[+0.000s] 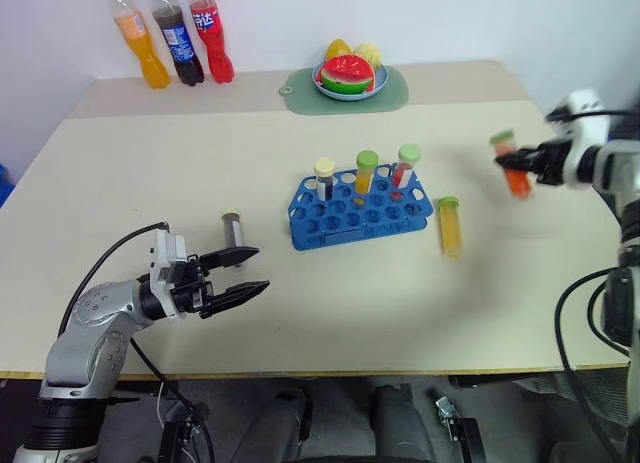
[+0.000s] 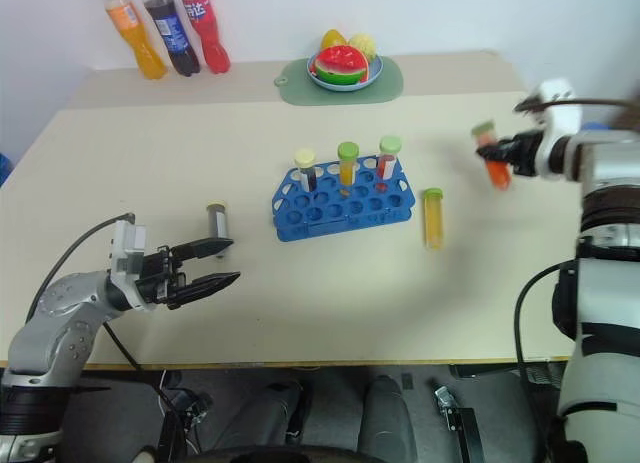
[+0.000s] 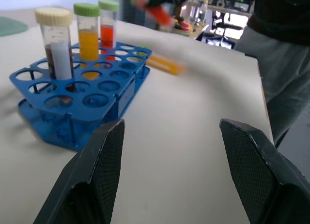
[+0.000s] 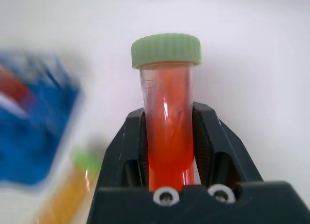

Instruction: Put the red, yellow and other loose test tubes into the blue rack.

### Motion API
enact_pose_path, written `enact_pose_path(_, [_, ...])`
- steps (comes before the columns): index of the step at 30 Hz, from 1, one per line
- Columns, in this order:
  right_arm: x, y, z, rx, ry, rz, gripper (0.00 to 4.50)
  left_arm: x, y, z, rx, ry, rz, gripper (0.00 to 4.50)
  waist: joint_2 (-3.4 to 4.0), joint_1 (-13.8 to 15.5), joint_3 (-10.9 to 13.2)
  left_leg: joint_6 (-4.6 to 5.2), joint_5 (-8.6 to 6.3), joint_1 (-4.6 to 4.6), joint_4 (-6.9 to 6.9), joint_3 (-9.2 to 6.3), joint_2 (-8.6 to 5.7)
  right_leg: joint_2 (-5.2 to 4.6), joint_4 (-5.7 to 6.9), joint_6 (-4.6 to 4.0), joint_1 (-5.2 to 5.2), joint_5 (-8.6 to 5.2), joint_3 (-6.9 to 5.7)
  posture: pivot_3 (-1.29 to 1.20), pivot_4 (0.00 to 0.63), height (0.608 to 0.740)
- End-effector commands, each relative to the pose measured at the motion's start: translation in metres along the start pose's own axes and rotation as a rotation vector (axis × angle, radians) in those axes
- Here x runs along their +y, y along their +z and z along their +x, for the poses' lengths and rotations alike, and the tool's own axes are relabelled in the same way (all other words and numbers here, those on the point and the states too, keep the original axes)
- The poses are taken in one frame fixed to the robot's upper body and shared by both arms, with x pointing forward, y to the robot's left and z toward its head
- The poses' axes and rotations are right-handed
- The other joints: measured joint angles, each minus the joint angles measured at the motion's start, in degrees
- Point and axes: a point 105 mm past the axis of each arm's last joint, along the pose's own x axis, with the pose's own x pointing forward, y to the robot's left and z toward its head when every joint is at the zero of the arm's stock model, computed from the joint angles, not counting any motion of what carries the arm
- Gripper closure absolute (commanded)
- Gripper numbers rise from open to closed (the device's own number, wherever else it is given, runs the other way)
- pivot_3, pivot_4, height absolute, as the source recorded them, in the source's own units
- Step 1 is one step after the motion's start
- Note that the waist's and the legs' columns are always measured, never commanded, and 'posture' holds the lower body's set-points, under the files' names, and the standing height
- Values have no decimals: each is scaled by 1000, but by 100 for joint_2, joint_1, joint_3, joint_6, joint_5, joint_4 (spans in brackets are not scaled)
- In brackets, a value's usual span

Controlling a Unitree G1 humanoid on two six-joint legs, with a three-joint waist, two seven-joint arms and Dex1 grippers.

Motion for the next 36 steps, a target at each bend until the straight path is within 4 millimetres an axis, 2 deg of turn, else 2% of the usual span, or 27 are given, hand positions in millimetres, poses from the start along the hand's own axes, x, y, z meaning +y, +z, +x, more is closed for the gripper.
enact_pose_path(1, [40,39,-9,-410,70,22,3721,0,8,3,-49,-4,25,1246,-7,-27,-4,-2,-5,1,5,0,5,6,-1,0,3,0,0,0,150,740])
enact_pose_path(3, [58,28,-9,-511,-1,106,3721,1,7,6,-56,-2,23,1246,-5,-48,-4,-8,-12,5,20,7,23,25,6,-6,4,5,11,0,150,740])
enact_pose_path(4, [74,13,-5,-522,-40,107,3721,2,8,7,-60,1,24,1246,-4,-37,-4,-11,-15,6,27,13,29,33,9,-12,-1,9,19,0,150,740])
enact_pose_path(6, [97,-3,-2,-566,-101,119,3721,4,9,8,-66,7,24,1246,0,-9,-4,-18,-11,7,18,5,40,45,14,-16,-5,12,21,0,150,740])
enact_pose_path(8, [111,-10,2,-616,-144,161,3721,6,9,8,-66,10,26,1246,6,-11,0,-27,-7,7,19,11,42,48,16,-22,-9,15,25,0,150,740])
enact_pose_path(11, [138,-20,17,-648,-171,126,3721,6,8,11,-60,-3,31,1246,7,-28,0,-31,-4,12,20,16,42,55,16,-25,-11,27,34,0,150,740])
enact_pose_path(13, [147,-21,24,-663,-172,96,3721,7,9,12,-61,-6,33,1246,7,-33,0,-37,-1,14,19,15,48,64,17,-30,-11,31,35,0,150,740])
enact_pose_path(18, [159,-25,39,-685,-164,105,3721,9,12,13,-72,-2,32,1246,7,-43,-1,-42,2,17,17,17,55,70,17,-33,-10,32,35,0,150,740])
enact_pose_path(25, [164,-57,54,-604,-170,86,3721,5,10,12,-77,9,33,1246,6,-46,-4,-43,3,18,14,17,56,72,17,-34,-11,32,35,0,150,740])
enact_pose_path(36, [161,-75,57,-569,-193,56,3721,2,8,10,-79,27,31,1246,6,-49,-7,-44,3,28,11,18,62,76,17,-36,-4,33,35,0,150,740])
